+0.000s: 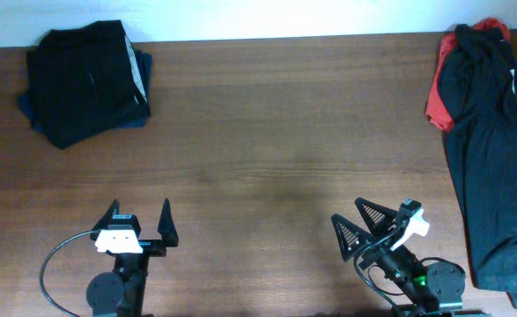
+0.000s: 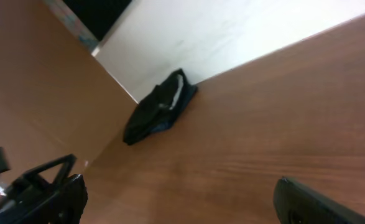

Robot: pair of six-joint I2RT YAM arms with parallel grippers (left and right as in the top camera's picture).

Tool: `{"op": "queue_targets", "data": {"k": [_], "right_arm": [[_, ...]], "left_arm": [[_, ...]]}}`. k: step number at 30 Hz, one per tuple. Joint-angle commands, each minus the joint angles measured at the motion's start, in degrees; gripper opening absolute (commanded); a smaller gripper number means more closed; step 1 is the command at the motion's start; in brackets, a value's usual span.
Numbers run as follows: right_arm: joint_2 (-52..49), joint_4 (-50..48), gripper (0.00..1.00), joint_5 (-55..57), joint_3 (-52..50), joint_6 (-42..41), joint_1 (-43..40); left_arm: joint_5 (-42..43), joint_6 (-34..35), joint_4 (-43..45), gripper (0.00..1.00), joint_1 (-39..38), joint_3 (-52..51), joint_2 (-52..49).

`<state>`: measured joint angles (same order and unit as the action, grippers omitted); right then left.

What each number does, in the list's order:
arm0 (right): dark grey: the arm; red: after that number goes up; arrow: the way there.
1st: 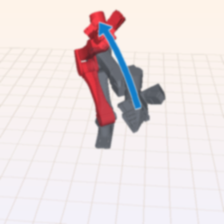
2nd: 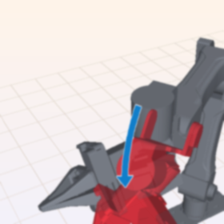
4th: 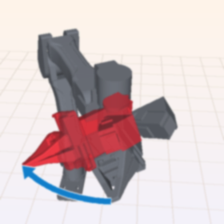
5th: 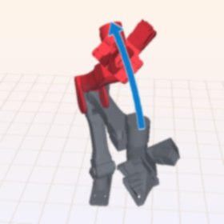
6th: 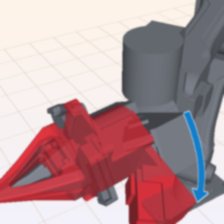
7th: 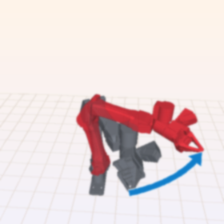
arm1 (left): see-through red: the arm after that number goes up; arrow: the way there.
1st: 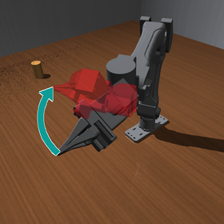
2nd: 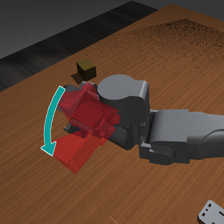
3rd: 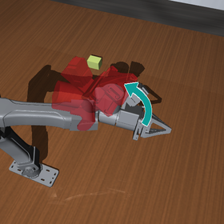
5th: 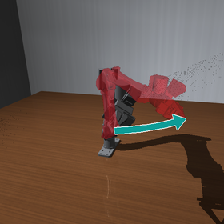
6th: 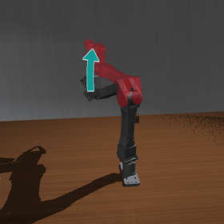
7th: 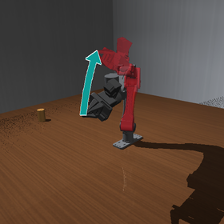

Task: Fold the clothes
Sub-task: 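Move the right gripper toward the shirt pile on the right, then grasp the dark green NIKE t-shirt with the right gripper and lift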

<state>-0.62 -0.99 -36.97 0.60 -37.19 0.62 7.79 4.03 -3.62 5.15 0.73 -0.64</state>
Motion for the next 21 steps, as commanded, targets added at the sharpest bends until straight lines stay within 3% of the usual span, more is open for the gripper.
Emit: {"op": "queue_targets", "data": {"k": [1, 4, 6, 8, 11, 13, 16, 21], "right_arm": [[0.2, -1.81, 0.99, 3.48, 1.36, 1.27, 0.07], [-5.31, -1.64, 0.99, 20.11, 10.27, 8.9, 0.07], [-17.49, -1.22, 0.99, 28.17, 21.22, 15.96, 0.07], [-30.14, 2.54, 0.99, 33.7, 32.0, 17.57, 0.07], [-51.65, 13.79, 0.99, 42.12, 51.01, 25.38, 0.04], [-67.38, 26.36, 0.99, 53.75, 67.54, 31.19, -0.61], [-90.25, 43.82, 0.99, 68.37, 91.76, 35.5, -6.88], [-105.33, 39.01, 0.99, 65.13, 96.17, 42.16, -16.5]], "left_arm": [[0.81, -0.9, -0.11, 0.99, -0.22, -0.22, -0.02], [0.81, -0.9, -0.11, 0.99, -0.22, -0.22, -0.02], [0.81, -0.9, -0.11, 0.99, -0.22, -0.22, -0.02], [0.81, -0.9, -0.11, 0.99, -0.22, -0.22, -0.02], [0.81, -0.9, -0.11, 0.99, -0.22, -0.22, -0.02], [0.81, -0.9, -0.11, 0.99, -0.22, -0.22, -0.02], [0.81, -0.9, -0.11, 0.99, -0.22, -0.22, -0.02], [0.81, -0.9, -0.11, 0.99, -0.22, -0.22, -0.02]]}}
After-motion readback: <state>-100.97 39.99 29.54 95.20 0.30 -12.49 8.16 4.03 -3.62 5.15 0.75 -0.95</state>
